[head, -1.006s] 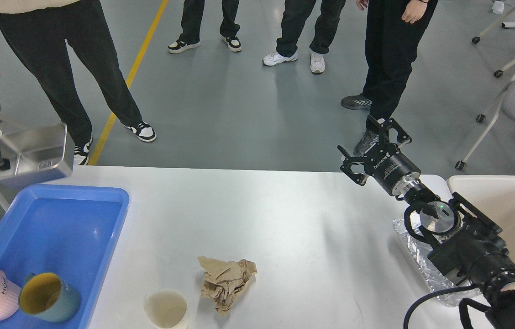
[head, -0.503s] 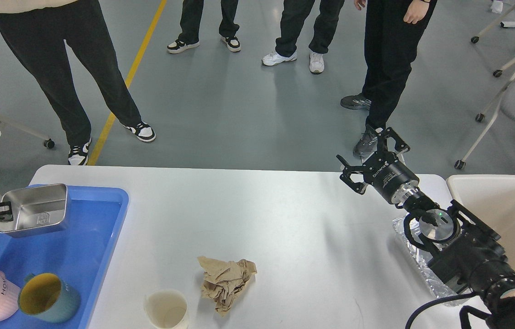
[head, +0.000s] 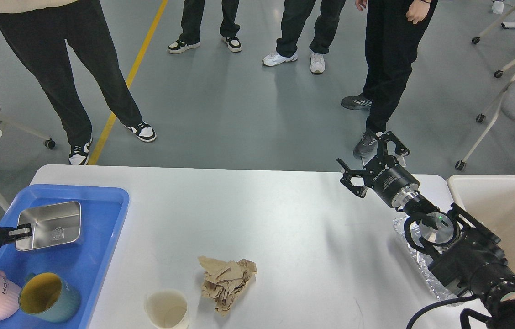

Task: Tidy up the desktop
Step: 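Lower the steel box into the blue tray and release it, then raise the left gripper out of the tray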

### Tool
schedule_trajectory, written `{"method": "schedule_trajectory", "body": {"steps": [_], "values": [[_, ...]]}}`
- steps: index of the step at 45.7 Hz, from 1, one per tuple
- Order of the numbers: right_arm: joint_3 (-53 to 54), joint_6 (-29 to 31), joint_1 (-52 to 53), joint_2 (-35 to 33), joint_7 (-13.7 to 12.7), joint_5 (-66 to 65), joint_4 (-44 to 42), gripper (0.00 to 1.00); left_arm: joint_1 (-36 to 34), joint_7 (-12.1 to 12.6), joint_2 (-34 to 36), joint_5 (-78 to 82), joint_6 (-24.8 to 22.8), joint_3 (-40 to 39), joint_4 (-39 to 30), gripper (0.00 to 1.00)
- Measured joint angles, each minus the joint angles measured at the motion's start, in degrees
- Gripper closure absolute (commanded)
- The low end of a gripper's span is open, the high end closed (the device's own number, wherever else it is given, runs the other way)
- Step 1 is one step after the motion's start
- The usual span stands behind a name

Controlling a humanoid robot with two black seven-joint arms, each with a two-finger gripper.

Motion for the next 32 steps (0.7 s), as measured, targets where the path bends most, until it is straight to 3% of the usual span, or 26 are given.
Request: {"method": "schedule_trajectory", "body": {"steps": [6, 21, 29, 32], "values": [[0.00, 0.00, -0.02, -0.05, 0.00, 0.00, 0.00, 0.00, 1.10, 0.17, -0.12, -0.92, 1.19, 0.00, 0.03, 0.89], [0.00, 0.00, 0.05, 0.07, 0.00, 0.00, 0.00, 0.00, 1.32, 0.10, -0.20, -2.82, 1.56, 0.02, 0.03, 0.60], [0.00, 0.00, 0.06, 0.03, 0.00, 0.00, 0.00, 0.00, 0.96, -0.41, 0.10, -3.86, 1.45, -0.09, -0.03, 0.18], [0.00, 0.00, 0.12, 0.02, 0.00, 0.00, 0.00, 0.00, 0.19, -0.72, 0.61, -5.66, 0.88, -0.21, -0.04, 0.10]]}}
